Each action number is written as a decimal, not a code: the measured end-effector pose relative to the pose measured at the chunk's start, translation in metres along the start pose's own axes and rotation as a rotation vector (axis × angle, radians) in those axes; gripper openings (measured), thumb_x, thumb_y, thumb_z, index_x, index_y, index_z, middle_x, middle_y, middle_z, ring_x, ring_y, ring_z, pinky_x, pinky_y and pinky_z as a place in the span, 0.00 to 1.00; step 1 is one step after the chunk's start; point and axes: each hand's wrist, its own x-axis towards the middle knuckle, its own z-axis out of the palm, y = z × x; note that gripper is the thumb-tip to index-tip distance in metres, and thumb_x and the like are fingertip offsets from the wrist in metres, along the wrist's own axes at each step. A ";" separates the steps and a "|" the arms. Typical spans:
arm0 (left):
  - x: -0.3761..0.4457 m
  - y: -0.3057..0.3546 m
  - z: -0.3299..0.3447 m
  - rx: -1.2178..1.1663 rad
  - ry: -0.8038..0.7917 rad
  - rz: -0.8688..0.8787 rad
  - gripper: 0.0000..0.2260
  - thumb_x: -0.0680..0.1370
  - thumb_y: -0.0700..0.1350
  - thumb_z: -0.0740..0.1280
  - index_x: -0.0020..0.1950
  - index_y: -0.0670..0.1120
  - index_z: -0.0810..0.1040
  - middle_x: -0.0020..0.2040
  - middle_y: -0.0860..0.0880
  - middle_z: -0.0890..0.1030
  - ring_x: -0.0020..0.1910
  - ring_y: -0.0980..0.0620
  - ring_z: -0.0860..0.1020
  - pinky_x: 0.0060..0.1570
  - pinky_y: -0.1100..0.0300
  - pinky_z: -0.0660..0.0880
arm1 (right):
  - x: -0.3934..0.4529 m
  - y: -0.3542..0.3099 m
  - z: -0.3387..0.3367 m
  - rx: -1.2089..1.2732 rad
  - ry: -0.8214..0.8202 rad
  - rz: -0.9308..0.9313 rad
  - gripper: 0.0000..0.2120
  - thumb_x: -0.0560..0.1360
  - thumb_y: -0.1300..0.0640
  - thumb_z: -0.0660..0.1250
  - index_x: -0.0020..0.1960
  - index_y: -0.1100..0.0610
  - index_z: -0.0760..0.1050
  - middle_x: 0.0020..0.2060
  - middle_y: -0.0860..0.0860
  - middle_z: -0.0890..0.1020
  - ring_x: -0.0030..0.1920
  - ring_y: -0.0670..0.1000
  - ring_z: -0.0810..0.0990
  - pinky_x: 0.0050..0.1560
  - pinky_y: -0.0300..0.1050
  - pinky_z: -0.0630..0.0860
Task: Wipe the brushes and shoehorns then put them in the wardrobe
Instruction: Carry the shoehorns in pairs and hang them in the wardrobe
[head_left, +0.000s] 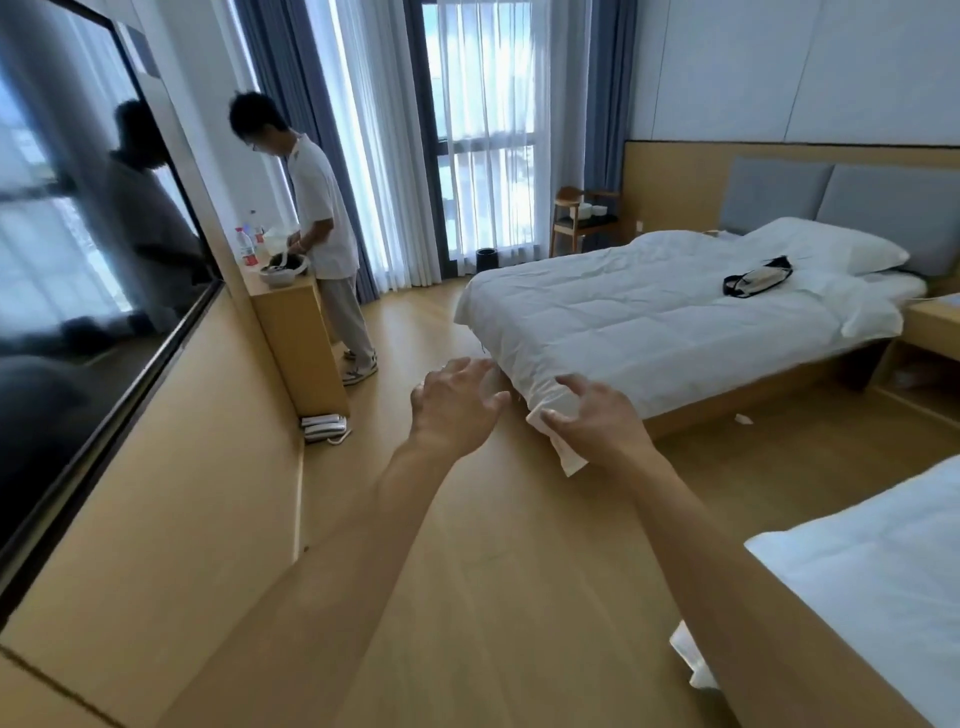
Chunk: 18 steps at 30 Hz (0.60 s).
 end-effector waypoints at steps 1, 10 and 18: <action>0.019 0.003 0.009 -0.001 -0.011 0.020 0.22 0.79 0.56 0.64 0.72 0.53 0.69 0.72 0.50 0.71 0.69 0.43 0.70 0.66 0.46 0.65 | 0.017 0.008 -0.001 -0.011 0.008 0.019 0.29 0.77 0.46 0.68 0.75 0.50 0.68 0.69 0.54 0.75 0.69 0.56 0.73 0.68 0.50 0.70; 0.204 0.060 0.111 -0.108 -0.128 0.263 0.24 0.79 0.59 0.62 0.74 0.56 0.66 0.76 0.52 0.66 0.74 0.45 0.64 0.71 0.43 0.60 | 0.161 0.096 -0.031 -0.085 0.144 0.220 0.30 0.77 0.43 0.68 0.76 0.48 0.65 0.71 0.55 0.71 0.70 0.57 0.71 0.68 0.52 0.70; 0.376 0.136 0.188 -0.179 -0.232 0.509 0.25 0.80 0.59 0.61 0.76 0.56 0.63 0.77 0.51 0.64 0.74 0.45 0.63 0.71 0.45 0.59 | 0.287 0.159 -0.083 -0.125 0.294 0.458 0.30 0.78 0.44 0.67 0.77 0.49 0.63 0.73 0.55 0.68 0.71 0.57 0.69 0.70 0.53 0.70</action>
